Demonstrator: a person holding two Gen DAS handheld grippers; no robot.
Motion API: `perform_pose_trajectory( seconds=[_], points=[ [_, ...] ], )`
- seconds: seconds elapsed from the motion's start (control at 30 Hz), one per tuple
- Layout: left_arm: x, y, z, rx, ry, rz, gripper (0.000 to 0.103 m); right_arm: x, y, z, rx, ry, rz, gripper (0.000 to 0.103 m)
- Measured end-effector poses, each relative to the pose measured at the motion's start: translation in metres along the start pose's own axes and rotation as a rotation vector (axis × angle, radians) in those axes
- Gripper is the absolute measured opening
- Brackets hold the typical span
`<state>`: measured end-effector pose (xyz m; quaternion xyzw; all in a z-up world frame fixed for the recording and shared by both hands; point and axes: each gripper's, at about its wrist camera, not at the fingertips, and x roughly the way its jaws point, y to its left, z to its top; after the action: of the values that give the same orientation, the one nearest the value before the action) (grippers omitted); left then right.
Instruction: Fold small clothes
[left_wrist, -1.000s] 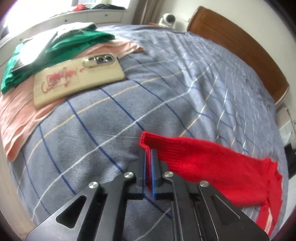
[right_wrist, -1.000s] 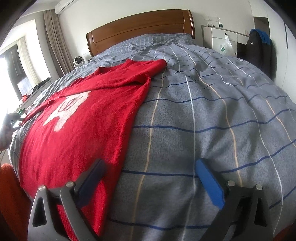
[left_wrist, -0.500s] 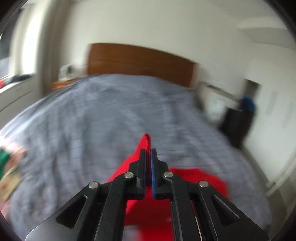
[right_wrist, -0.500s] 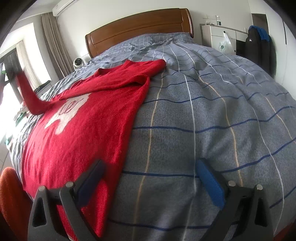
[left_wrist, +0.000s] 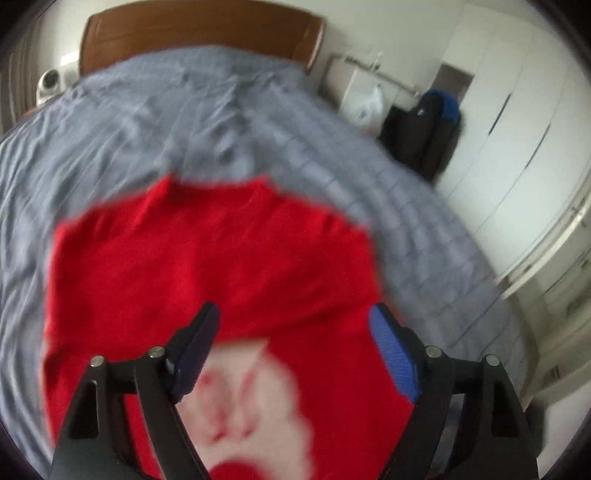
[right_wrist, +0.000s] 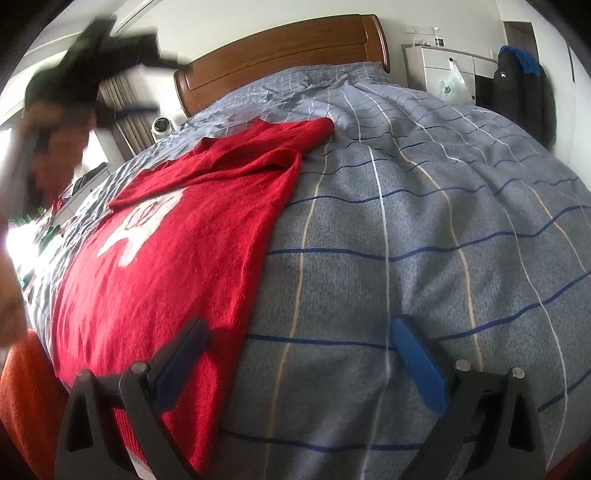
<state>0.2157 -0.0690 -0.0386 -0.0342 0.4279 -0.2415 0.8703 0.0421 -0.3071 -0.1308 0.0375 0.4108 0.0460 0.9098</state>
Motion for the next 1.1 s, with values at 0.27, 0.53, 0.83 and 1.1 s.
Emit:
perform_pose_trajectory(
  seconds=[0.27, 0.53, 0.83, 1.1],
  points=[
    [-0.063, 0.181, -0.031, -0.12, -0.046, 0.386, 0.094, 0.002, 0.003, -0.001, -0.017, 0.001, -0.02, 0.099],
    [-0.023, 0.299, -0.039, -0.259, -0.027, 0.5, 0.103, 0.008, 0.014, -0.002, -0.058, -0.001, -0.08, 0.103],
    [-0.015, 0.297, -0.047, -0.244, -0.015, 0.518, 0.103, 0.013, 0.016, 0.003, -0.045, 0.04, -0.116, 0.103],
    [-0.015, 0.296, -0.048, -0.245, -0.015, 0.518, 0.103, 0.013, 0.019, 0.003, -0.033, 0.06, -0.138, 0.103]
  ],
)
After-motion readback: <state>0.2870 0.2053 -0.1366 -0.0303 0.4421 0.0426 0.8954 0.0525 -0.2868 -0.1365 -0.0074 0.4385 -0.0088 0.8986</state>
